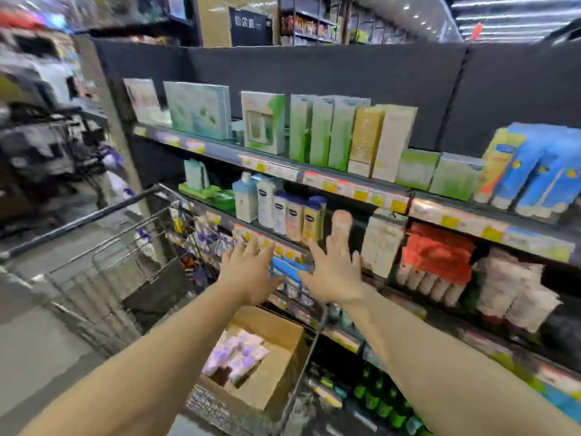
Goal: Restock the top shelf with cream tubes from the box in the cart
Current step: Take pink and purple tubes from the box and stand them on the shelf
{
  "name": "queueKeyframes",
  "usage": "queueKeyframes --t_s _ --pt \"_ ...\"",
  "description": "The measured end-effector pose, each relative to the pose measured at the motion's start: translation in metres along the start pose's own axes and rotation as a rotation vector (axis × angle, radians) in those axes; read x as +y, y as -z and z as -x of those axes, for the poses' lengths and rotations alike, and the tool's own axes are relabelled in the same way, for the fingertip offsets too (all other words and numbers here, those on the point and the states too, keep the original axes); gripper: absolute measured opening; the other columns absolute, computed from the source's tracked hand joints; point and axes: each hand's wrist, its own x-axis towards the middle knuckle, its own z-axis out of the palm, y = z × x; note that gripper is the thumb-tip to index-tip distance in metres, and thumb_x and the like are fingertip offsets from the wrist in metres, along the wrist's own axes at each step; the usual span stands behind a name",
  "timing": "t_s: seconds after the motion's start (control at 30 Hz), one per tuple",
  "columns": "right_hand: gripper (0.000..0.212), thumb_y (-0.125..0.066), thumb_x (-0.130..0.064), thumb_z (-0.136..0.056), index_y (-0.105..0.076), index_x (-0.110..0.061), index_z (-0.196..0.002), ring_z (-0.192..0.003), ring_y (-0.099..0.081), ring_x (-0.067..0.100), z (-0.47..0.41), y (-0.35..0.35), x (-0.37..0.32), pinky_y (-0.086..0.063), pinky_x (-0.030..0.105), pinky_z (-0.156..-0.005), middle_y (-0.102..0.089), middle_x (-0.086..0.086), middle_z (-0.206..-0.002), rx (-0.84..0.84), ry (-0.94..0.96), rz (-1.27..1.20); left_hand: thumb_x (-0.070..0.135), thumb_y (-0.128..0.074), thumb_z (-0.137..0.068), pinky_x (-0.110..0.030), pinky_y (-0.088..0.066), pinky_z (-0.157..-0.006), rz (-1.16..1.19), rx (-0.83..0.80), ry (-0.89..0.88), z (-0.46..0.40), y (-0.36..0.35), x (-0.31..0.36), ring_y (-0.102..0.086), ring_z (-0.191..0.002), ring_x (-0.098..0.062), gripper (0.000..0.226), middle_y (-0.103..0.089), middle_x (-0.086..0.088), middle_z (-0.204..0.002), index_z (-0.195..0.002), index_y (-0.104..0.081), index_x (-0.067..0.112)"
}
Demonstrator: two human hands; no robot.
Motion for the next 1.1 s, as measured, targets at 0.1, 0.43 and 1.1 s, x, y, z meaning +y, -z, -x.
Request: queueKeyframes --t_s 0.1,0.43,1.1 --pt "0.077 -0.044 -0.059 -0.092 -0.007 -0.032 -0.154 -0.148 0.003 0.034 -0.025 -0.034 -0.045 -0.003 0.055 -0.118 -0.001 0.006 -0.163 -0.055 0.077 0.036 0.061 -0.045 -0.09 -0.051 -0.015 -0.117 0.033 -0.001 0.112 0.006 -0.016 -0.056 -0.01 -0.148 -0.033 0.075 -0.011 -0.007 -0.162 -0.152 -0.016 0.032" --pt "0.077 -0.046 -0.058 -0.091 -0.011 -0.03 -0.154 -0.149 -0.001 0.031 -0.113 -0.146 -0.106 -0.008 0.05 -0.119 -0.005 0.007 -0.162 -0.319 0.131 0.052 0.06 -0.05 -0.089 -0.051 -0.018 -0.118 0.049 -0.195 0.307 -0.028 -0.106 -0.175 -0.012 -0.147 -0.033 0.077 -0.015 -0.007 -0.161 -0.151 -0.015 0.034" --pt "0.044 -0.045 -0.035 -0.097 -0.034 -0.027 -0.14 -0.13 -0.038 0.028 -0.168 -0.394 -0.058 -0.036 0.039 -0.101 -0.039 0.002 -0.143 -0.644 -0.291 -0.092 0.035 -0.066 -0.074 -0.038 -0.048 -0.089 0.381 -0.738 0.448 -0.109 -0.439 -0.248 -0.055 -0.111 -0.033 0.056 -0.053 -0.013 -0.125 -0.124 -0.045 0.019"
